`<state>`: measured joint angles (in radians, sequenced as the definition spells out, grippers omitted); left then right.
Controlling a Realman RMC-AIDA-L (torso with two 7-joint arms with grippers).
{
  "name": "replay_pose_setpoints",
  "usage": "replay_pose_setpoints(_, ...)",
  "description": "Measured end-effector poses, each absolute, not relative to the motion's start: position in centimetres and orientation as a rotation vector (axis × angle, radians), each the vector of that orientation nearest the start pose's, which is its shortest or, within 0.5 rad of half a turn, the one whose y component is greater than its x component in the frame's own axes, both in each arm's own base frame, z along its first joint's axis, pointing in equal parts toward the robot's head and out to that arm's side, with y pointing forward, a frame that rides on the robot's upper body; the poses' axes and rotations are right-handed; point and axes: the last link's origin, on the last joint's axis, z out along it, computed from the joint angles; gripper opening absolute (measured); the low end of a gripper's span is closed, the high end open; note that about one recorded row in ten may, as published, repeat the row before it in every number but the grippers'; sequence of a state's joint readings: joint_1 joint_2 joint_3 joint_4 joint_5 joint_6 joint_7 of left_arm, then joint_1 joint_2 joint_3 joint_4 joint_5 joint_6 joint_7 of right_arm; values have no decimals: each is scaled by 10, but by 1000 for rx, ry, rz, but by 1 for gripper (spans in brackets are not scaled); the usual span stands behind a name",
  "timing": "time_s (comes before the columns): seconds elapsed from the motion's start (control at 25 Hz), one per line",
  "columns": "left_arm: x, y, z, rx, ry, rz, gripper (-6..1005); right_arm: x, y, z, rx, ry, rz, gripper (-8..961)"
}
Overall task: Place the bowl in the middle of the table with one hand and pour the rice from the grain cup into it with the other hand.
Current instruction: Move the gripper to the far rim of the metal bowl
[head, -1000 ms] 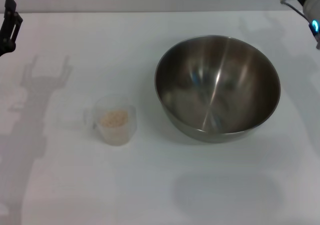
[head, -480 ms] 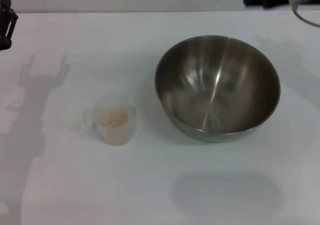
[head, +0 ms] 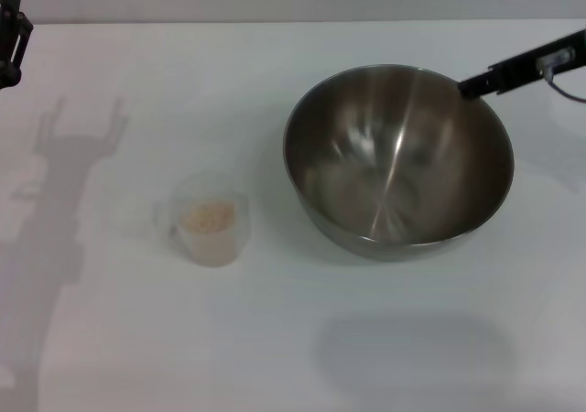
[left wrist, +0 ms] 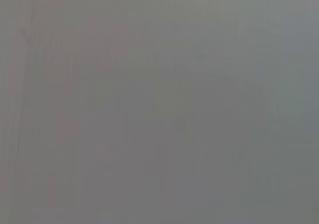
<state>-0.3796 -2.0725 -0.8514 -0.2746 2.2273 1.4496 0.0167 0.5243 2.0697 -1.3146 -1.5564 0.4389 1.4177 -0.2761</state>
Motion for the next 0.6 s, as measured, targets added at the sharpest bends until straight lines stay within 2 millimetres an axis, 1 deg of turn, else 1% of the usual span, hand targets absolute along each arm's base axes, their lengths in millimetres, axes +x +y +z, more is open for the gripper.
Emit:
replay_pose_setpoints(0.36,-295,316,14,-1413,-267,-855,808,188,383,36,-2201,1122,-283,701)
replay_pose_setpoints(0.6,-296,316,16,-1405,-270,-852,808,195,387,19,-2226,1124,-329,699)
